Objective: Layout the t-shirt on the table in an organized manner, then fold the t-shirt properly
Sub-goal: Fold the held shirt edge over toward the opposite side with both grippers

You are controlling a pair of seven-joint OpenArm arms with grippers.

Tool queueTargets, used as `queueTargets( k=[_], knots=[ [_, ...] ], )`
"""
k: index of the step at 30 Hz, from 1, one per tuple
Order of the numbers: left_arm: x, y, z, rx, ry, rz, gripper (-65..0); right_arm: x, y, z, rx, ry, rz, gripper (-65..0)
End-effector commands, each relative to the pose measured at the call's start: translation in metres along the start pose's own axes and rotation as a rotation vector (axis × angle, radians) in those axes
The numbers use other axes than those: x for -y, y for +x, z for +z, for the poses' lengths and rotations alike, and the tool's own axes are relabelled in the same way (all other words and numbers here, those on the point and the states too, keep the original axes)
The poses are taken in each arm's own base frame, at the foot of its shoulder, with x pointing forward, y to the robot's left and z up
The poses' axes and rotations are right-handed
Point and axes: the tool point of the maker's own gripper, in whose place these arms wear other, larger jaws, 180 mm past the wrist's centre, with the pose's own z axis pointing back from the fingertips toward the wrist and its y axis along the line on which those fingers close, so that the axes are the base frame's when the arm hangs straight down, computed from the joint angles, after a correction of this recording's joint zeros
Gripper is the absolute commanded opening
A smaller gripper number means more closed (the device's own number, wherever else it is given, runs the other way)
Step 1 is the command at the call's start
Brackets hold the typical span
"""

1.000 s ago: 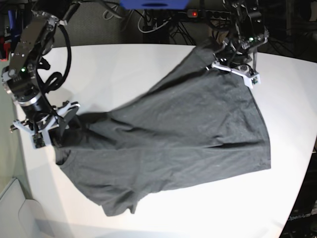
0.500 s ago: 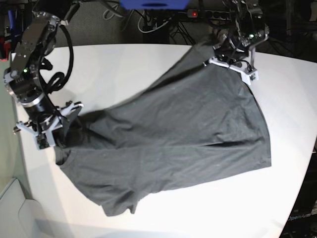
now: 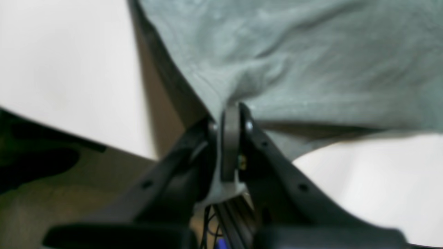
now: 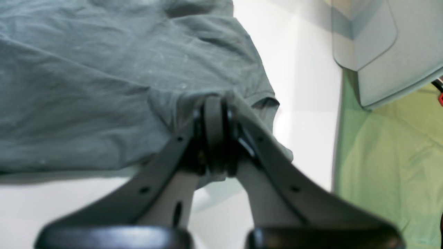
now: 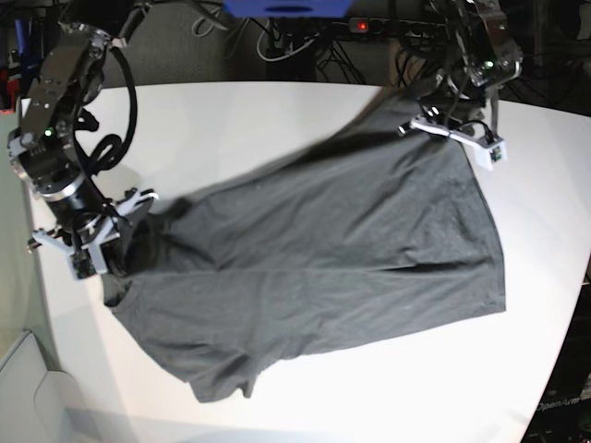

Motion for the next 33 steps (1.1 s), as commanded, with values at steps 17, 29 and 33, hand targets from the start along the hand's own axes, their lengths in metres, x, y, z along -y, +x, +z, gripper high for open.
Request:
queueTargets(
  k=[17,29,33],
  knots=[
    [-0.049,0.104,0.019,0.263,0.118,-0.021,-64.6,0.006,-0.008,0.011,-0.008,-0.004,0.037,-65.0],
    [-0.05,0.176,0.038,0.439,0.121,-0.019,-64.6,0.016,0.007,0.009,0.024,-0.02,0.073,-65.0],
    [-0.03,0.21,0.046,0.522,0.071,0.0,-64.6,0.024,0.03,0.005,0.082,-0.041,0.077,-65.0]
  ],
)
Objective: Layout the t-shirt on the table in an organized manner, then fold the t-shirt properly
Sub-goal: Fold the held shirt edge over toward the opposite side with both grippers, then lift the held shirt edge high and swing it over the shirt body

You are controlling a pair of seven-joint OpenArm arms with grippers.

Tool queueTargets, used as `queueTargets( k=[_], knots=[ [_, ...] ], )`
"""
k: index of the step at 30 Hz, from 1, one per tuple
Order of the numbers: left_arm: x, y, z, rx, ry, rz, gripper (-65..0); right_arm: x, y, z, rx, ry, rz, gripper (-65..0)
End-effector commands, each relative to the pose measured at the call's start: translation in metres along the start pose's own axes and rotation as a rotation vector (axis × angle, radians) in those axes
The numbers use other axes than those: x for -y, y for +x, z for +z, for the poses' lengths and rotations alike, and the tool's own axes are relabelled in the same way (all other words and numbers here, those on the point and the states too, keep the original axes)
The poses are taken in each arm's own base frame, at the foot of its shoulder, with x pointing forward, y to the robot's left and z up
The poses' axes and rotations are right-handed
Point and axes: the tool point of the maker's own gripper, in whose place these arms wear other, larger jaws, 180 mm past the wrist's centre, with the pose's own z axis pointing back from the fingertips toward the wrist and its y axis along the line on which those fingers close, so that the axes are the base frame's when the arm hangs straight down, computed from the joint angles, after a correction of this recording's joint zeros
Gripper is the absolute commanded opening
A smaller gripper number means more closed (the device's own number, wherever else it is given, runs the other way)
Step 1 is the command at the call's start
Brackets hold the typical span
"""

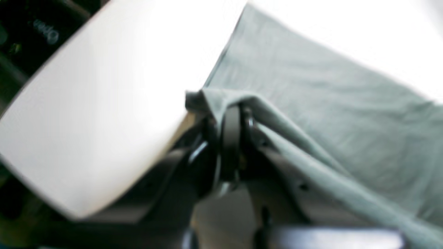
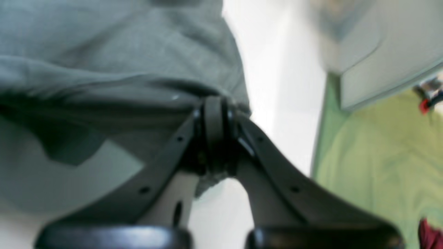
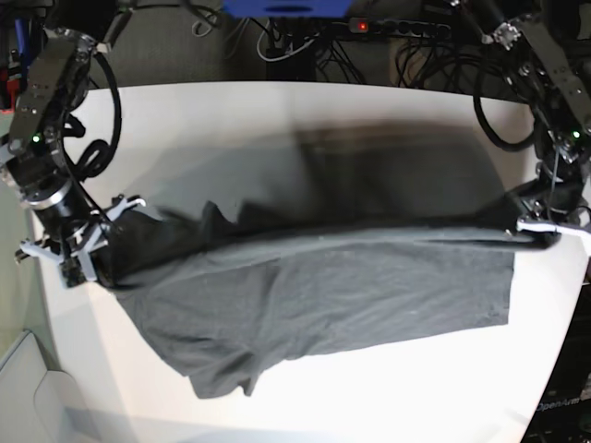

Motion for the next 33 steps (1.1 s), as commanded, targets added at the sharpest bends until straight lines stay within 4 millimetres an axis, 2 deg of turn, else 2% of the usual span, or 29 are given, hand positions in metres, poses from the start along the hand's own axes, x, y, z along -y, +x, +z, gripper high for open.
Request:
queueTargets(
  k=[1,8,13,17,20,24,27,30,33],
  knots=[
    [0.007,0.025,0.003,0.079,-0.019,-0.002,-64.6,0.01,0.022,0.002,0.069,-0.025,0.016,-65.0],
    [0.027,0.077,0.003,0.208,-0.065,0.03,-64.6,0.031,0.067,-0.003,0.183,-0.077,0.033,-65.0],
    [0.035,0.11,0.007,0.288,-0.086,0.04,-64.6,0.045,0.091,-0.002,0.242,-0.113,0.039,-65.0],
    [0.04,0.133,0.012,0.344,-0.101,0.051,-64.6,0.048,0.103,0.002,0.283,-0.125,0.049,-65.0],
    [0.054,0.153,0.018,0.387,-0.169,0.084,-64.6,0.045,0.12,0.009,0.397,-0.118,0.054,-65.0],
    [0.067,0.166,0.023,0.413,-0.239,0.122,-64.7,0.04,0.134,0.021,0.531,-0.112,0.046,-65.0],
    [0.071,0.165,0.024,0.41,-0.259,0.127,-64.7,0.036,0.148,0.031,0.641,-0.111,0.033,-65.0],
    [0.075,0.164,0.025,0.404,-0.292,0.137,-64.7,0.042,0.149,0.046,0.717,-0.135,0.018,-65.0],
    [0.077,0.174,0.03,0.423,-0.327,0.131,-64.7,0.049,0.155,0.062,0.813,-0.173,0.0,-65.0]
  ],
)
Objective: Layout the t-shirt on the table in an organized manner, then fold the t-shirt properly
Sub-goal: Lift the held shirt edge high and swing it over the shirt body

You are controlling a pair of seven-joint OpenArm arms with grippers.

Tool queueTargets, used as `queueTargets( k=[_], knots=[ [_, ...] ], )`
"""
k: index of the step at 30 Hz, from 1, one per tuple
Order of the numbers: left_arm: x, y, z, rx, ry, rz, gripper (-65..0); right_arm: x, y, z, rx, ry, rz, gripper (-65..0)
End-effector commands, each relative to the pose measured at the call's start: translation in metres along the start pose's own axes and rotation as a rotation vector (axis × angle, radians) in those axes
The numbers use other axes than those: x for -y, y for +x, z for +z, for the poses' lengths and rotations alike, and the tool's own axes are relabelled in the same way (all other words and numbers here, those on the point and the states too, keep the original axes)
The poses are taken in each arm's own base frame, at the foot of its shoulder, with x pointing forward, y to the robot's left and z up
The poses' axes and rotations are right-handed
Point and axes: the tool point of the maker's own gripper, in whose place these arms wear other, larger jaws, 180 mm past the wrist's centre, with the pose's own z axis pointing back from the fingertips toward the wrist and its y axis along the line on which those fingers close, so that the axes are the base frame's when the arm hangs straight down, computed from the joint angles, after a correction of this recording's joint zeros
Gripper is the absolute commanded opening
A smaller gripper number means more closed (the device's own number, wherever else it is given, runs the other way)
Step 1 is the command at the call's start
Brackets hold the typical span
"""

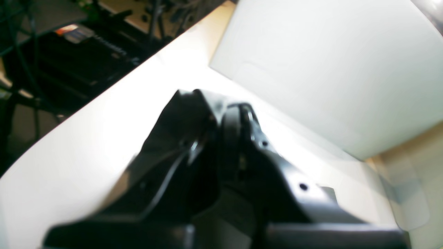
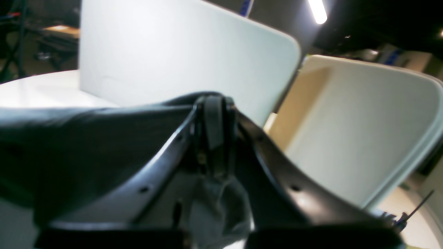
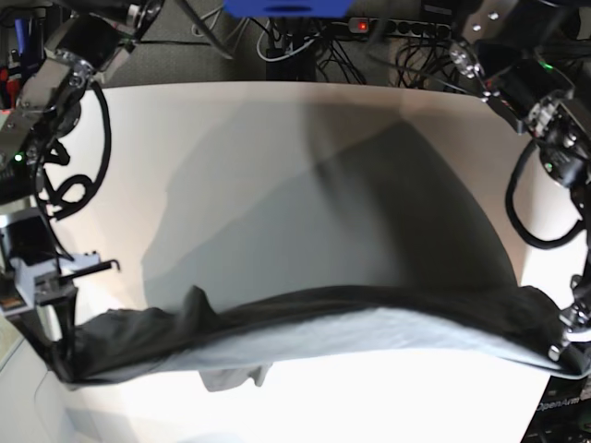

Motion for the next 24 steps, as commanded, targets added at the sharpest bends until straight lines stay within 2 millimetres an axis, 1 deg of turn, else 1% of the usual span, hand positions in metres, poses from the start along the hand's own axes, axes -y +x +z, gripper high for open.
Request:
queueTargets(
  k=[1,4,5,8,11,14,18,20,24],
  knots=[
    [0.011,0.027,0.003,0.093,-0.042,-0.006,-64.7,0.01,0.026,-0.001,0.114,-0.032,0.004,-65.0],
    [0.015,0.04,0.005,0.165,-0.073,0.013,-64.7,0.021,0.036,0.006,0.173,-0.072,0.007,-65.0],
    [0.014,0.043,0.006,0.183,-0.07,0.007,-64.7,0.024,0.039,0.009,0.194,-0.085,0.001,-65.0],
    [0.008,0.049,0.011,0.24,-0.066,-0.002,-64.7,0.041,0.053,0.023,0.281,-0.147,-0.025,-65.0],
    [0.006,0.053,0.016,0.285,-0.082,0.005,-64.7,0.054,0.065,0.035,0.353,-0.186,-0.034,-65.0],
    [0.005,0.052,0.019,0.292,-0.099,0.017,-64.7,0.065,0.07,0.043,0.38,-0.232,-0.028,-65.0],
    [0.003,0.046,0.02,0.279,-0.1,0.023,-64.7,0.067,0.071,0.045,0.386,-0.241,-0.024,-65.0],
    [0.005,0.046,0.021,0.277,-0.115,0.04,-64.7,0.067,0.076,0.048,0.415,-0.242,-0.019,-65.0],
    [0.004,0.041,0.022,0.262,-0.125,0.054,-64.7,0.062,0.08,0.056,0.459,-0.236,-0.023,-65.0]
  ],
)
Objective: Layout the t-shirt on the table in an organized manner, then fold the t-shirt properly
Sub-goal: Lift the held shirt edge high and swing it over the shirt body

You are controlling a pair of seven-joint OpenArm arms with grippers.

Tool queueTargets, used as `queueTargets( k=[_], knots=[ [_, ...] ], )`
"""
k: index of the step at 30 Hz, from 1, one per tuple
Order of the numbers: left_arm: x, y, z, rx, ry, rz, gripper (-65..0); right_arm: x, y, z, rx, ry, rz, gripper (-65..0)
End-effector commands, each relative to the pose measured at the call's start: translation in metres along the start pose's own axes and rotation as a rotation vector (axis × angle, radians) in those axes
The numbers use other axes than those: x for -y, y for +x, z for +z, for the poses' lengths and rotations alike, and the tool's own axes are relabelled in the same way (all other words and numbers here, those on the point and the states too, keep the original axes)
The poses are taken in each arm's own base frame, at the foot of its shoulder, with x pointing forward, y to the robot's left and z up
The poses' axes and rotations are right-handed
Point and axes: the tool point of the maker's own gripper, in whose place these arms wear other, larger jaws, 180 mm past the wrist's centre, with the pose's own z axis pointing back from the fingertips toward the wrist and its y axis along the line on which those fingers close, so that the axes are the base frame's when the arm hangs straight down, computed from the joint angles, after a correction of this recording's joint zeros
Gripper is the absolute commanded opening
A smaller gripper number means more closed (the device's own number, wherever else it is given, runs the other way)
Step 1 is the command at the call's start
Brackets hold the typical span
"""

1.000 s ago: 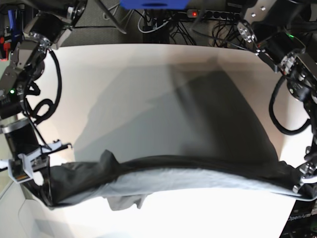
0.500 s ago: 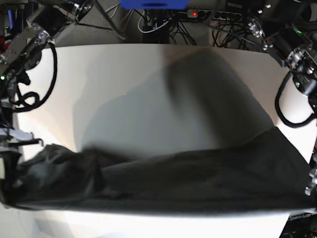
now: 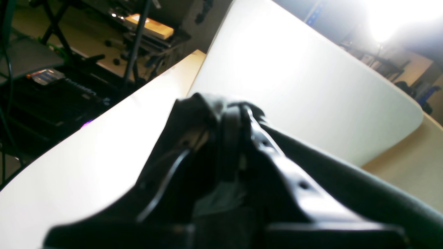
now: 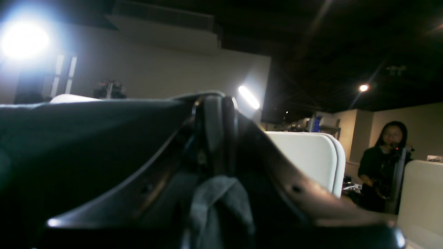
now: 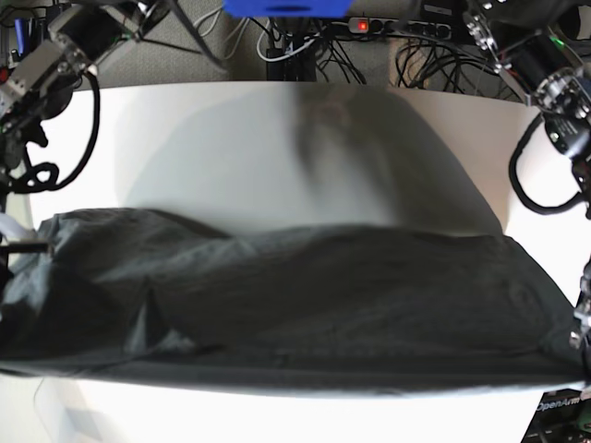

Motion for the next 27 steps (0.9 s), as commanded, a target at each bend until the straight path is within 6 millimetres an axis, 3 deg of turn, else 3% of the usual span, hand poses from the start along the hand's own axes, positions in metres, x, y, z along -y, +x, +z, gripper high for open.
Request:
queueTargets(
  k=[1,11,14,21,27],
  knots=[
    [0.005,0.02,0.001,0.066,-0.014,-0.016,-64.7,0.003,0.018,-0.005,0.077,-0.013,0.005,-65.0],
    [0.004,0.02,0.001,0.078,-0.012,-0.006,-64.7,0.017,0.03,-0.017,0.138,-0.057,0.037,-65.0],
    [-0.005,0.014,0.009,0.101,0.013,-0.01,-64.7,0.019,0.037,-0.024,0.17,-0.056,0.047,-65.0],
    [-0.014,0.016,0.018,0.159,0.039,-0.016,-64.7,0.021,0.049,-0.033,0.217,-0.043,0.072,-65.0],
    [-0.018,0.008,0.02,0.138,0.049,-0.017,-64.7,0.013,0.047,-0.035,0.209,-0.01,0.062,-65.0]
  ],
)
